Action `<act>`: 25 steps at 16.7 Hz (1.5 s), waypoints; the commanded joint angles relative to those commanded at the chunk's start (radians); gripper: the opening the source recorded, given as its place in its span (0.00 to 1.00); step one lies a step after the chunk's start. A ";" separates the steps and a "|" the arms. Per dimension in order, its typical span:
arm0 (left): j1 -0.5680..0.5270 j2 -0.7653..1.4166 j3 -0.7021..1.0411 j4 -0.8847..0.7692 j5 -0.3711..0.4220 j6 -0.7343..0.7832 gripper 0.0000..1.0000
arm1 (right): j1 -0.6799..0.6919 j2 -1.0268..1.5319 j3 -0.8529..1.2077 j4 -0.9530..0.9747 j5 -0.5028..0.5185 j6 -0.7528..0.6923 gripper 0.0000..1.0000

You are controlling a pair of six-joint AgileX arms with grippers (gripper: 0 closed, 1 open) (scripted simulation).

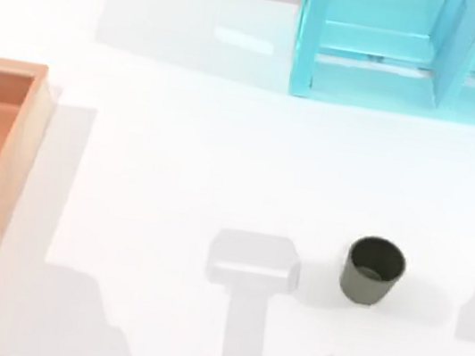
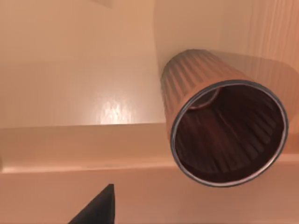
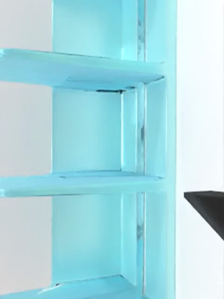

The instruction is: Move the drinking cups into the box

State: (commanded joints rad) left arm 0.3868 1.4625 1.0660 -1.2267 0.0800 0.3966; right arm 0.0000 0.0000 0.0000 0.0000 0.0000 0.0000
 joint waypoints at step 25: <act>-0.223 0.228 0.636 -0.421 -0.051 -0.226 1.00 | 0.000 0.000 0.000 0.000 0.000 0.000 1.00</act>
State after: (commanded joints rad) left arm 0.1638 1.6902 1.7017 -1.6478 0.0288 0.1705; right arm 0.0000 0.0000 0.0000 0.0000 0.0000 0.0000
